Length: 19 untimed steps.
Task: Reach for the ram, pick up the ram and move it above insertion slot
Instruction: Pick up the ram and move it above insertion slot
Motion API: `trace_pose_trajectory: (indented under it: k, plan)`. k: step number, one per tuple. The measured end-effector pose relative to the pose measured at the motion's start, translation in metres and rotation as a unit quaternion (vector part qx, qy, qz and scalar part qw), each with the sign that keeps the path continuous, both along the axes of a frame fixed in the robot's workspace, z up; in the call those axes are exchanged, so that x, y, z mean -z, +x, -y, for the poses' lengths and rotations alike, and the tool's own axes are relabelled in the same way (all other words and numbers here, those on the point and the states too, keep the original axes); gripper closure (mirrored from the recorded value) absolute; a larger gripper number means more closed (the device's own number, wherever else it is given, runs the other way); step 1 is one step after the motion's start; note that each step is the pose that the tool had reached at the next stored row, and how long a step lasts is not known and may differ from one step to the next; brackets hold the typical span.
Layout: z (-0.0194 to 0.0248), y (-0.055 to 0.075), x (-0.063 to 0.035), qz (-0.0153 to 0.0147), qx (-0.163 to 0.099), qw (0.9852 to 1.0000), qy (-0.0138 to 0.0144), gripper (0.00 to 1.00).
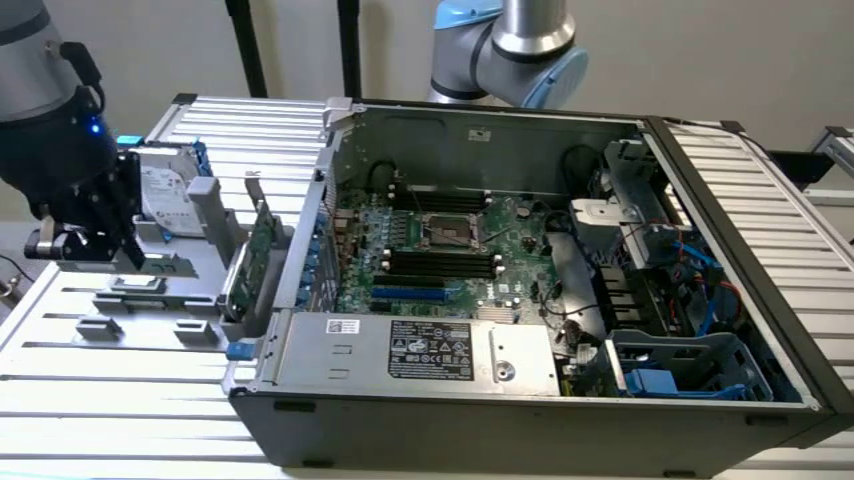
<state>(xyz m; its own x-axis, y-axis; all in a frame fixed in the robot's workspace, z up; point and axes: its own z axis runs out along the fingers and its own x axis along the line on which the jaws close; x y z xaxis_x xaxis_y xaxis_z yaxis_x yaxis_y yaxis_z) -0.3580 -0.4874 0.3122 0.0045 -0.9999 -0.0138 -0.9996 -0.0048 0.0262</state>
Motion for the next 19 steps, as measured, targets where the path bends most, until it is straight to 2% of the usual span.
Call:
trace_pose_trajectory:
  k: [17, 19]
  plan:
    - [0.0000, 0.050, -0.0772, 0.0000, -0.004, 1.0000, 0.0064, 0.87]
    - [0.0000, 0.059, -0.0827, 0.0001, -0.005, 1.0000, 0.0075, 0.87]
